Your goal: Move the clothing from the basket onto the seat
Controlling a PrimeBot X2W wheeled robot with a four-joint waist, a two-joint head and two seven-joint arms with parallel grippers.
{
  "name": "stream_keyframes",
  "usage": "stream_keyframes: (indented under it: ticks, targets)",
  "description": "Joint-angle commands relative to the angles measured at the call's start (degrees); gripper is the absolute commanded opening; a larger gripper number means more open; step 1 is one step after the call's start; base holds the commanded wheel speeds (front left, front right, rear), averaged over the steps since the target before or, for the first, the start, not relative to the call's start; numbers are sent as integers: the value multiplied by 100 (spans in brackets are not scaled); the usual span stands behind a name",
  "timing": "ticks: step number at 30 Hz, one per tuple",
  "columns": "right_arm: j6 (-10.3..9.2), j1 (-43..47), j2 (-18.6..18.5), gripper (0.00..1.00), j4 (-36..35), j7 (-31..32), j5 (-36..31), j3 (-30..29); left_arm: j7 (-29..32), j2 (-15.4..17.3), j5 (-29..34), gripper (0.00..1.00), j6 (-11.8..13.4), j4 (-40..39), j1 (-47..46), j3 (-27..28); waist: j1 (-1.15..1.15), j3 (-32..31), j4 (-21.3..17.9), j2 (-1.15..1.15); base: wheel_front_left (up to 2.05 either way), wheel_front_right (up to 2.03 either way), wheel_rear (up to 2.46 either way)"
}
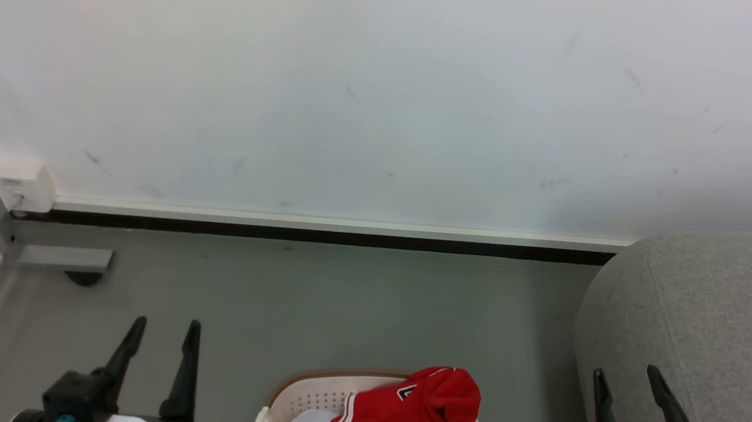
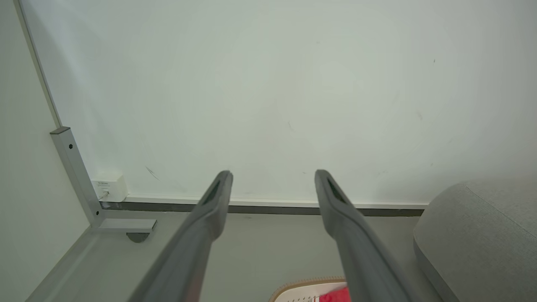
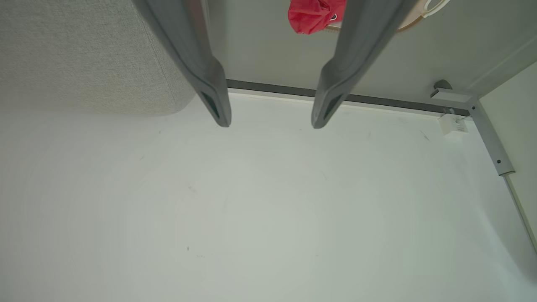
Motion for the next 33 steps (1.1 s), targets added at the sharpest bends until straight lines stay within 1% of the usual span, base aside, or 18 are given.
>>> stream_keyframes:
  ticks: [1, 11, 20, 23, 26, 33]
  targets:
    - [-14, 20, 1, 100, 15, -33, 49, 1, -6, 10, -1, 100, -16, 0, -17, 15, 0, -4, -5, 0, 0, 0, 0]
    - [-14, -32, 0, 100, -2, -42, 151, 9, -6, -5, -62, 100, -28, -13, -49, 63, 0, 71, -109, 0, 0, 0, 0]
    - [-14, -144, -1, 100, -11, -56, 286, 24, -6, -11, -153, 100, -51, 1, -168, 58, 0, 270, -370, 0, 0, 0, 0]
    - [-14, -191, -1, 100, -49, -95, 353, 7, -5, -13, -181, 100, -77, -7, -220, 35, 0, 431, -481, 0, 0, 0, 0]
    - [-14, -300, 0, 100, -126, -179, 640, 36, -5, -11, -216, 100, -110, -2, -305, 46, 0, 620, -617, 0, 0, 0, 0]
    - [-14, -627, 0, 100, -334, -355, 829, 213, -5, 135, -256, 100, -182, 91, -670, -27, 0, 1256, -902, 0, 0, 0, 0]
